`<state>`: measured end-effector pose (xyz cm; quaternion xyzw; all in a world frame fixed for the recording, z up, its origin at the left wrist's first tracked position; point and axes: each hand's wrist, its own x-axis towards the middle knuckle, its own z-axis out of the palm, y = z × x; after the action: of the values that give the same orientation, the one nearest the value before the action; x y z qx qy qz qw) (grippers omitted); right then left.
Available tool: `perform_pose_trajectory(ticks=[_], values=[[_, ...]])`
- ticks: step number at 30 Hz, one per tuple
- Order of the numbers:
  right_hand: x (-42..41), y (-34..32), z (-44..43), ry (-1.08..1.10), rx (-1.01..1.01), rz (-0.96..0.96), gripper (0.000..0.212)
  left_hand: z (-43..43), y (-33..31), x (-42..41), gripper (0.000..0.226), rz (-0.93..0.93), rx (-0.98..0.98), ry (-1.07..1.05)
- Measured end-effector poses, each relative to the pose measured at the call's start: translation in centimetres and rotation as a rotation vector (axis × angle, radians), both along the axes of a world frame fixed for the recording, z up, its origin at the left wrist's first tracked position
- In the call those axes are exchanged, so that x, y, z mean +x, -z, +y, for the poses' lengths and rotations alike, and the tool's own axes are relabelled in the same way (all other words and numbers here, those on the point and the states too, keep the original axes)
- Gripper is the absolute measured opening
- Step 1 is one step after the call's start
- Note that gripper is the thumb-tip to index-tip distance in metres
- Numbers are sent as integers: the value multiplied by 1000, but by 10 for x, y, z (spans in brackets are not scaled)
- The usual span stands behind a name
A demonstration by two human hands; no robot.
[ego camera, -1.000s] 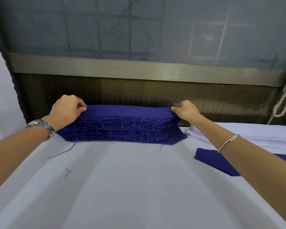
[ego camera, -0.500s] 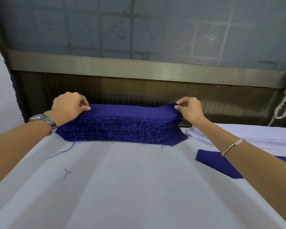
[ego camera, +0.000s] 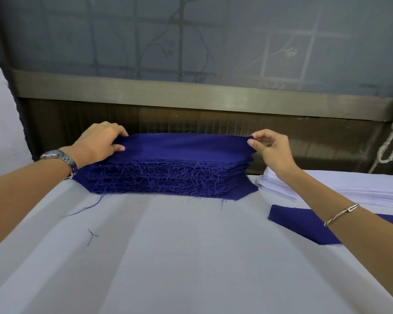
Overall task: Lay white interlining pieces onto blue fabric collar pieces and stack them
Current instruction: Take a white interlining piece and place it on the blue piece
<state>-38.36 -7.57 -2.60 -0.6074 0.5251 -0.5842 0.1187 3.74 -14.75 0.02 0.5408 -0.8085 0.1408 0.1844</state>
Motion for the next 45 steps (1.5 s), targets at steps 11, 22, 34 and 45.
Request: perform_pose_trajectory(ticks=[11,22,34,45], values=[[-4,-23,22,-5,-90,-32,17,23,-21,29,32,76,-315,32],[-82,-56,110,13,270,120,12,75,-51,20,17,466,172,316],[-178,19,188,-176,875,358,54,121,27,-18,31,417,875,319],[-162,41,198,-256,1036,398,51,140,66,-30,50,294,1039,161]])
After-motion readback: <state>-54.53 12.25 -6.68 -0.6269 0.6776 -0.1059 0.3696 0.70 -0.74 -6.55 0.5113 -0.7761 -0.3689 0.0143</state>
